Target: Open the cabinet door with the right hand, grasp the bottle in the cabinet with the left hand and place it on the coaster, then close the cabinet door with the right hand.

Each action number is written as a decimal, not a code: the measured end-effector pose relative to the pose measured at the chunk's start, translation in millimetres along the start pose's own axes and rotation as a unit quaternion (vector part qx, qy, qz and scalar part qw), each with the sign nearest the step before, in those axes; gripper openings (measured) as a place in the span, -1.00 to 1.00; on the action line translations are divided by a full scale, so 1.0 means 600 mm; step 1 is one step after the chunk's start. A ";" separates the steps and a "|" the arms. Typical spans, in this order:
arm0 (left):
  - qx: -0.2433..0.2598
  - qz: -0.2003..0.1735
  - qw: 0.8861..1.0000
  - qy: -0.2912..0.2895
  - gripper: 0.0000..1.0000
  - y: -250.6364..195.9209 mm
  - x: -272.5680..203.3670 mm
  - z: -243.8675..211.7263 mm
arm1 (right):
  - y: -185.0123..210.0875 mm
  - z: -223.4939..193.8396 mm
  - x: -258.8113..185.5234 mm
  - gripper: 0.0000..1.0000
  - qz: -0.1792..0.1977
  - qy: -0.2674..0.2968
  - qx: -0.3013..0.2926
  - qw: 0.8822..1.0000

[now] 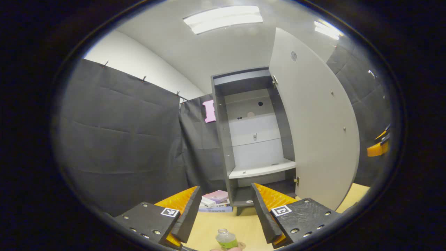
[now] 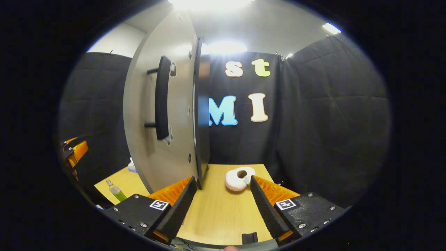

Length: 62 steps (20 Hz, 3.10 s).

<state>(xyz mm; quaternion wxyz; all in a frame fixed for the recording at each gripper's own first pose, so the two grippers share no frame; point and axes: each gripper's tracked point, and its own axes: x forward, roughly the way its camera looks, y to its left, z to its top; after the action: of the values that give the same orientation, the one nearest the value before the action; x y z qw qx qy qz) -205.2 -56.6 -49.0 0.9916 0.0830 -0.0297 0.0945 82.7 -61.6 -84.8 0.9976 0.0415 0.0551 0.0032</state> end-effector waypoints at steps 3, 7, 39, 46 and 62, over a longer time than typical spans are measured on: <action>-0.017 -0.007 1.000 0.019 0.70 -0.011 -0.004 0.055 | 0.003 0.060 0.014 0.93 0.013 -0.021 0.006 1.000; -0.031 -0.020 0.999 0.013 0.70 -0.013 0.011 0.091 | 0.042 0.104 0.035 0.92 0.038 -0.039 0.031 0.998; -0.039 -0.104 0.993 0.043 0.62 0.143 0.322 -0.026 | 0.368 0.109 0.182 0.85 0.013 -0.012 0.010 1.000; -0.043 -0.081 0.995 0.038 0.52 0.103 0.319 -0.006 | 0.346 0.102 0.226 0.85 -0.033 -0.011 0.036 0.999; -0.033 -0.111 0.993 0.032 0.70 0.040 0.324 0.013 | 0.328 0.108 0.218 0.84 -0.047 -0.026 0.005 0.999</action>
<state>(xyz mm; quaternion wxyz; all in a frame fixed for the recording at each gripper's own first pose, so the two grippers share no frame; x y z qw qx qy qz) -19.3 1.1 -23.2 0.9986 0.0499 0.0085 -0.0141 219.3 130.6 -18.3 0.9975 0.0443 0.0306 -0.0452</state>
